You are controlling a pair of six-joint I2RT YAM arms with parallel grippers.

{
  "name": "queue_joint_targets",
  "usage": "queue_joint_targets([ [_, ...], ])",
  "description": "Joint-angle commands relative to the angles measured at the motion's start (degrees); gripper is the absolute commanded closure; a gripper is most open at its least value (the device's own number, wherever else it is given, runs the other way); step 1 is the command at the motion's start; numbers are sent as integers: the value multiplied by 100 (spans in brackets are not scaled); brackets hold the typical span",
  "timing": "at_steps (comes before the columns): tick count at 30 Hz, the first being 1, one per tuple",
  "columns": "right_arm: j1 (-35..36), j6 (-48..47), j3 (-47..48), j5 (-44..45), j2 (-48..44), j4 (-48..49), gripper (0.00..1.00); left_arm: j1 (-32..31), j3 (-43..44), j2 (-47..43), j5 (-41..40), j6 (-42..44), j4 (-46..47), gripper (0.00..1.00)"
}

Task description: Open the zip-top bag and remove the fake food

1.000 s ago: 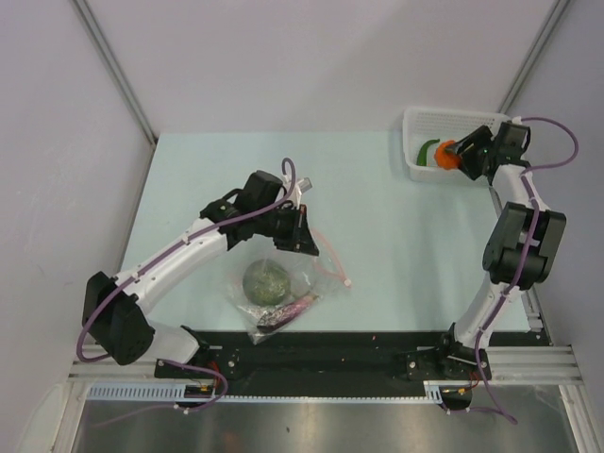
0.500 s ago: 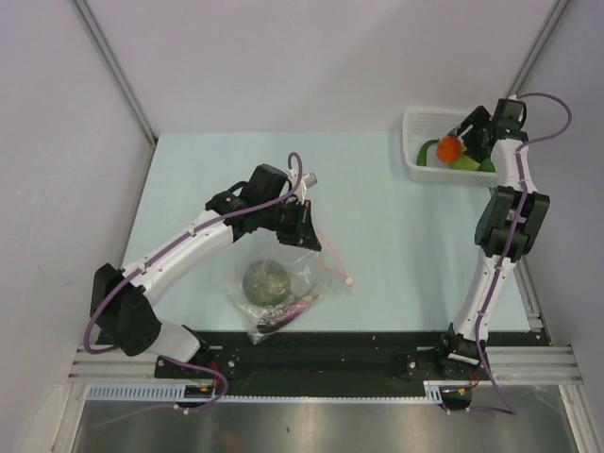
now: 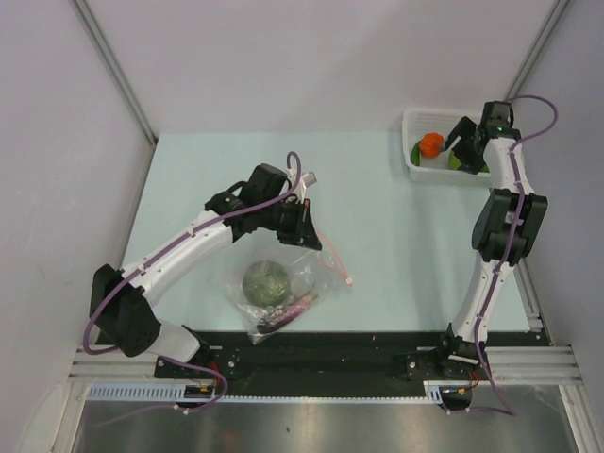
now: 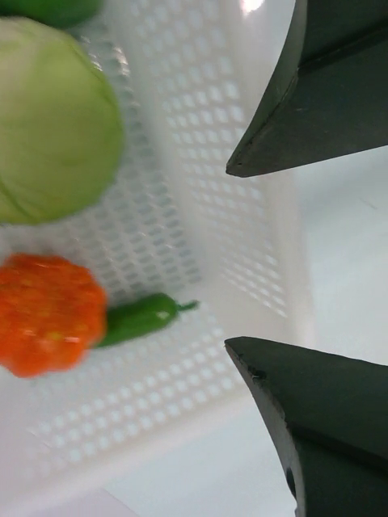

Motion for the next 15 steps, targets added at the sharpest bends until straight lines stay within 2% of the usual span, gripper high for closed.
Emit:
queue_joint_targets([
  [1, 411, -185, -1119, -165, -1530, -49, 16, 32, 257, -228, -46, -156, 221, 100],
  [7, 1095, -1, -3096, -1044, -2919, 233, 20, 32, 635, -149, -117, -182, 133, 100],
  [12, 2045, -141, -3890, -1379, -3782, -39, 23, 32, 705, -78, -64, -323, 230, 100],
  [15, 2590, -98, -4215, -1388, -4291, -180, 33, 32, 662, -78, -29, -446, 379, 100],
])
